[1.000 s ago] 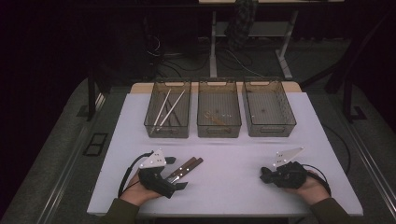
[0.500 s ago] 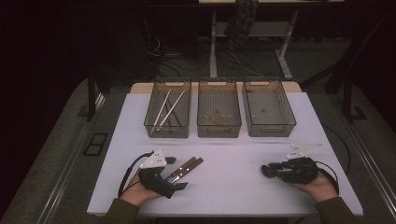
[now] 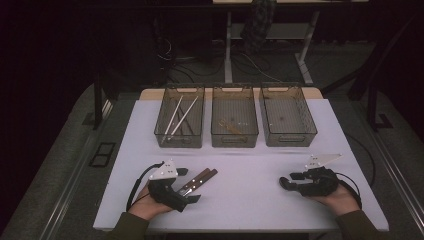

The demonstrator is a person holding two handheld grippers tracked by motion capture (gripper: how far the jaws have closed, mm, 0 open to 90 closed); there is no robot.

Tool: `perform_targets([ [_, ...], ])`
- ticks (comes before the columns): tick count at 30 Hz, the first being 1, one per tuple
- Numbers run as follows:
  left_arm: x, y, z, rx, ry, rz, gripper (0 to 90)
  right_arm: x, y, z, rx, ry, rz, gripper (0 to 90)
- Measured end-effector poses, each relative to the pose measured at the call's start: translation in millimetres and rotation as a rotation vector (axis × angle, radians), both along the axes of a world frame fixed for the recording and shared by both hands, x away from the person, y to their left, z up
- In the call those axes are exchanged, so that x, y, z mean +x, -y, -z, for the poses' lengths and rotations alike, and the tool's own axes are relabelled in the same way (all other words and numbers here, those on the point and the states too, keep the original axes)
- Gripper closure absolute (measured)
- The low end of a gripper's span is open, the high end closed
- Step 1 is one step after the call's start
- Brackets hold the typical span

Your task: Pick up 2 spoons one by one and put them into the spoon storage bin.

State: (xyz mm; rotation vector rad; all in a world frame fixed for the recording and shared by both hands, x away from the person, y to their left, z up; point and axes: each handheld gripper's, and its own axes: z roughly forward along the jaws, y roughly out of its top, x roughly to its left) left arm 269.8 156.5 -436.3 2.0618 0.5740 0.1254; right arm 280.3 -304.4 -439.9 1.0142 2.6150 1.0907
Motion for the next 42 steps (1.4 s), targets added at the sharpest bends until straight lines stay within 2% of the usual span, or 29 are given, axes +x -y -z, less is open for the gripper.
perform_targets([
  [8, 0.1, 0.1, 0.0, 0.003, -0.001, 0.001, 0.0, 0.4, -5.5, 5.0, -0.040, -0.007, -0.024, 56.4],
  [14, -0.2, 0.6, -0.1, 0.004, 0.002, 0.003, 0.0, -1.5, -8.0, 6.0, -0.069, 0.019, -0.041, 56.6],
  [31, -0.7, 1.1, -0.1, 0.007, 0.004, 0.002, 0.1, -6.6, -11.6, 6.0, -0.106, 0.047, -0.080, 61.9],
  [33, -0.6, 1.1, -0.2, 0.007, 0.005, 0.002, 0.0, -7.0, -11.4, 5.6, -0.106, 0.053, -0.084, 63.6],
  [35, -0.7, 1.0, -0.3, 0.008, 0.006, 0.002, 0.0, -8.0, -9.8, 3.6, -0.101, 0.072, -0.077, 76.1],
  [42, -0.7, 1.2, -0.3, 0.011, 0.007, 0.002, 0.2, -8.9, -6.5, 0.6, -0.077, 0.067, -0.093, 83.6],
])
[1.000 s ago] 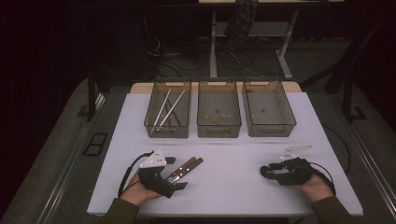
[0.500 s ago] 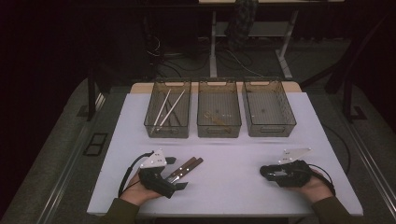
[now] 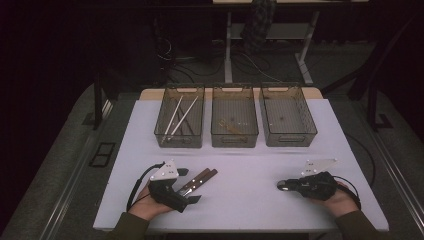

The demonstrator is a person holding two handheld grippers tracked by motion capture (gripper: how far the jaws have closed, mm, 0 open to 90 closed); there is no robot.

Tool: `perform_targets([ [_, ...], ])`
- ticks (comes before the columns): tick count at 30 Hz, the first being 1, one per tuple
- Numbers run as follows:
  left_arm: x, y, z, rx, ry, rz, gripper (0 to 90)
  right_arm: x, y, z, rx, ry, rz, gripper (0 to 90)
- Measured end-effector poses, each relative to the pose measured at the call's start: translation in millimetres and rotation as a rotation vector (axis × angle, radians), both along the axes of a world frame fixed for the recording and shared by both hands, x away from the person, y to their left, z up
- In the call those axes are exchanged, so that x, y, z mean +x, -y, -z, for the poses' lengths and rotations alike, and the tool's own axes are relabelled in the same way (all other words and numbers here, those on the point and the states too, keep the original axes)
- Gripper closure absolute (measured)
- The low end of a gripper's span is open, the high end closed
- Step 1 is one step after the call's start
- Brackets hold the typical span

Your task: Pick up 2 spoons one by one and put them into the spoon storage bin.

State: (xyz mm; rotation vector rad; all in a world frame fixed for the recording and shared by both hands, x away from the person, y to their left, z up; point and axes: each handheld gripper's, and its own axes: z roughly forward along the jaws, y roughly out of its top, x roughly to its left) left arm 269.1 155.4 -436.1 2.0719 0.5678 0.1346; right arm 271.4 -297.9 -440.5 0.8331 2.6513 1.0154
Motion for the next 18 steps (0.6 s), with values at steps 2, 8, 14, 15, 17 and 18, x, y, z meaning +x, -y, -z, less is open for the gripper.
perform_targets([
  [2, 0.0, 0.0, 0.0, -0.001, 0.000, 0.000, 0.2, -0.5, 0.8, -0.8, 0.013, -0.006, -0.010, 85.5],
  [8, -0.2, -0.1, -0.4, 0.000, 0.003, 0.001, 0.2, -1.6, 2.8, -1.5, 0.028, -0.017, -0.028, 87.9],
  [14, 0.0, -0.5, -0.5, 0.000, 0.004, 0.002, 0.2, 0.5, 4.8, -2.0, 0.049, -0.032, -0.030, 88.5],
  [15, 0.1, -0.5, -0.4, -0.001, 0.004, 0.001, 0.2, 0.6, 4.4, -2.6, 0.048, -0.030, -0.024, 88.4],
  [17, 0.0, -0.3, -0.3, -0.001, 0.002, 0.001, 0.2, 1.7, 4.5, -4.7, 0.059, -0.021, -0.018, 88.4],
  [18, 0.0, -0.2, -0.2, -0.002, 0.001, 0.001, 0.2, 2.1, 4.3, -6.0, 0.061, -0.015, -0.013, 88.5],
])
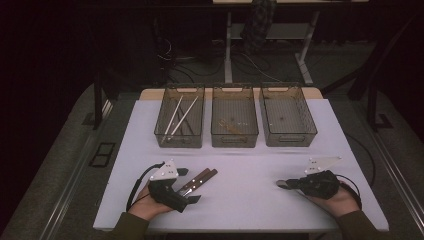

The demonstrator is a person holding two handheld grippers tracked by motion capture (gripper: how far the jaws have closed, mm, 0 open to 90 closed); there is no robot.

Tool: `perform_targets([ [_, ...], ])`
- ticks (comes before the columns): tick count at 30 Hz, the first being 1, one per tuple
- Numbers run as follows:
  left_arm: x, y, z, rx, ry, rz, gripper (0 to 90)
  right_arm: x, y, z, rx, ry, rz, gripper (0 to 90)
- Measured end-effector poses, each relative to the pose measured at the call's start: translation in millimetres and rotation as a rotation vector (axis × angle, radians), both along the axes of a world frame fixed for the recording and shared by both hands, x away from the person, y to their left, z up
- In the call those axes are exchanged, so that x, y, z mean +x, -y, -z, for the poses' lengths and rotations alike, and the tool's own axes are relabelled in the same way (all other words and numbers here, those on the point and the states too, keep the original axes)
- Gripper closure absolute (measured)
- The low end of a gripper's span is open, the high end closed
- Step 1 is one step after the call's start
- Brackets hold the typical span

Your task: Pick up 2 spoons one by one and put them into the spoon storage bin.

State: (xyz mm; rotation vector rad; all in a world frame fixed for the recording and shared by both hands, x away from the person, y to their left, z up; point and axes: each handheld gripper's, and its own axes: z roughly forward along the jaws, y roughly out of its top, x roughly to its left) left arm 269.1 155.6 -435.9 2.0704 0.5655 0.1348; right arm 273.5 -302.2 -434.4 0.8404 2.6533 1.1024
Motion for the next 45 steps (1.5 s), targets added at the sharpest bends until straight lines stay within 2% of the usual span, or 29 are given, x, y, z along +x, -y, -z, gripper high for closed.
perform_targets([
  [9, 0.7, 0.8, 0.9, 0.006, -0.002, 0.004, 0.2, 8.1, -6.5, -8.0, 0.013, 0.042, 0.030, 88.5],
  [20, 0.9, 0.2, 1.2, 0.002, -0.001, 0.008, 0.2, 22.6, -6.0, -15.0, 0.043, 0.062, 0.083, 88.5],
  [29, 0.8, 0.5, 1.1, 0.001, -0.002, 0.008, 0.2, 33.0, -10.3, -20.9, 0.074, 0.078, 0.103, 88.5],
  [38, 0.8, -0.2, 0.8, -0.002, -0.002, 0.010, 0.2, 46.2, -18.2, -38.1, 0.097, 0.108, 0.128, 88.6],
  [45, 0.8, -0.2, 0.9, -0.008, -0.005, 0.010, 0.2, 58.9, -26.4, -52.2, 0.144, 0.129, 0.150, 88.6],
])
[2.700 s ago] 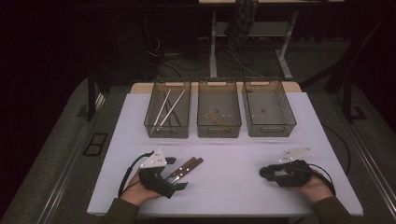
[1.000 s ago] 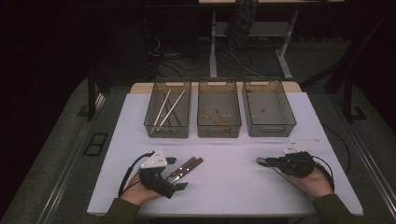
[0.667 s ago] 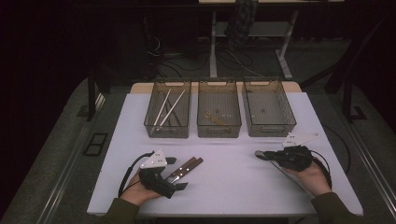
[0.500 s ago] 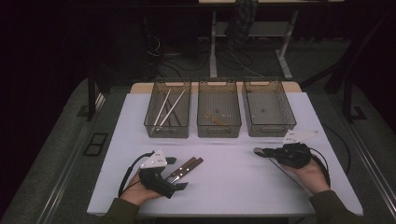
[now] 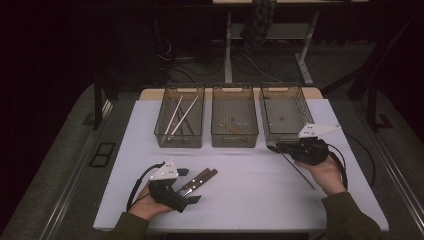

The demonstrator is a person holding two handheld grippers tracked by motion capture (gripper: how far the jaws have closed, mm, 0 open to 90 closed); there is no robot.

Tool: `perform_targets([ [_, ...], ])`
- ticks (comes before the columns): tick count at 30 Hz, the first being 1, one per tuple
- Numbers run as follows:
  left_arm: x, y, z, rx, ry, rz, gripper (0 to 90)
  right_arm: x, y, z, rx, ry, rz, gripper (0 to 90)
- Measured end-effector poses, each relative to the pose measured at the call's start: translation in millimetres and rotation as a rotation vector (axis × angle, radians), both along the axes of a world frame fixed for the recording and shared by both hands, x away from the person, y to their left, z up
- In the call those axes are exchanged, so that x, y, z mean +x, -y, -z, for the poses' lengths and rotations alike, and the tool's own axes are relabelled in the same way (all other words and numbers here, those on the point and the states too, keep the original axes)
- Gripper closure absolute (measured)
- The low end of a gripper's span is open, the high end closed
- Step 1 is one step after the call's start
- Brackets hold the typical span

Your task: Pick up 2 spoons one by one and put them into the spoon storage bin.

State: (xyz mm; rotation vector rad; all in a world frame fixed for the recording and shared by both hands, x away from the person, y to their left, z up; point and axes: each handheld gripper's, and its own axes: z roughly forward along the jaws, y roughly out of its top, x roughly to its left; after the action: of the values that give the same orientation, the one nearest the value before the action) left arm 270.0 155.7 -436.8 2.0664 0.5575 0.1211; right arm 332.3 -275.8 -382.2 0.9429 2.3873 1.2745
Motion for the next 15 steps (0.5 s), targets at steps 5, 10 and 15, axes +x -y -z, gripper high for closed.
perform_targets([
  [5, 0.1, -0.2, 0.2, -0.002, -0.001, 0.001, 0.2, 8.9, -9.0, -3.6, 0.020, 0.003, 0.003, 88.5],
  [10, 0.0, 0.3, 0.8, 0.000, -0.001, 0.005, 0.2, 15.8, -17.2, -5.9, 0.028, 0.015, 0.009, 88.6],
  [15, 0.0, -0.1, 0.7, -0.006, 0.000, 0.006, 0.1, 24.4, -21.7, -7.7, 0.061, 0.019, 0.023, 88.6],
])
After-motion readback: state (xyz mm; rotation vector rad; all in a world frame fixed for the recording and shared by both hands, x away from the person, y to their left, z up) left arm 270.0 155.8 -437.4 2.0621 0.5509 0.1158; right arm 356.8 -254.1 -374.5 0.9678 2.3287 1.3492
